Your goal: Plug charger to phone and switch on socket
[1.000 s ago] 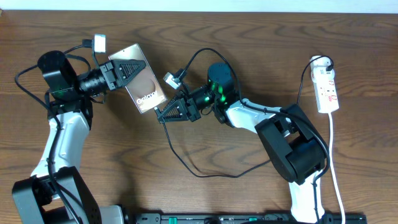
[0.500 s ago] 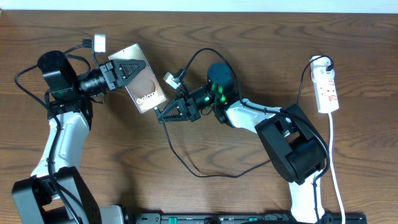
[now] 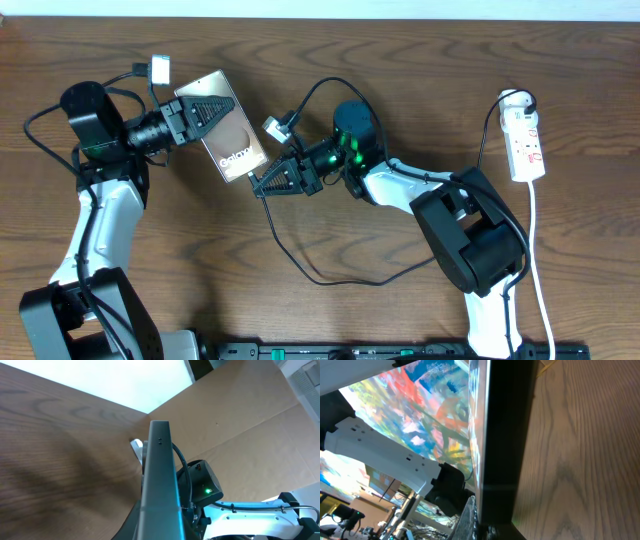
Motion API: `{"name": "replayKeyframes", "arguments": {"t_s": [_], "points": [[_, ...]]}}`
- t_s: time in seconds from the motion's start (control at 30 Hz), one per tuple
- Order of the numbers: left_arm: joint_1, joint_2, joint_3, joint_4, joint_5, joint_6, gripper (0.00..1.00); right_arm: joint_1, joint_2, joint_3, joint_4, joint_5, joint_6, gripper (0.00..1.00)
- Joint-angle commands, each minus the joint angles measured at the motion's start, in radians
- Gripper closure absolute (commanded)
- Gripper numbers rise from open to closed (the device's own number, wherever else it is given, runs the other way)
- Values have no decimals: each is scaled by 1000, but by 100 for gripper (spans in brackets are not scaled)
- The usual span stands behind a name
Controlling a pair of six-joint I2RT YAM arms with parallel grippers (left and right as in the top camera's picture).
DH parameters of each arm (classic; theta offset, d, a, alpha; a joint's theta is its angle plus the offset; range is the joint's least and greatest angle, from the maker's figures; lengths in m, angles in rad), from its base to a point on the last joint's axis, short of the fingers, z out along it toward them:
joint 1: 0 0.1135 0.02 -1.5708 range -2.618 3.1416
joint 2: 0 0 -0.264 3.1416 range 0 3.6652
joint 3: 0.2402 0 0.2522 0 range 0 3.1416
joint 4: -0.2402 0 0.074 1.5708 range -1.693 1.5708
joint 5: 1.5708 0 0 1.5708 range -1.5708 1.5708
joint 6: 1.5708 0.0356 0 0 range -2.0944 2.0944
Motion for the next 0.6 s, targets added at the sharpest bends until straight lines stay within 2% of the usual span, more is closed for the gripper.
{"name": "replayKeyframes", "arguments": {"t_s": [0.0,0.57], "points": [[0,-8,13,4,47,-2,92,1,2,19,0,36,-13,99],[0,-8,13,5,47,-1,93,16,2,19,0,41,-6,99]]}}
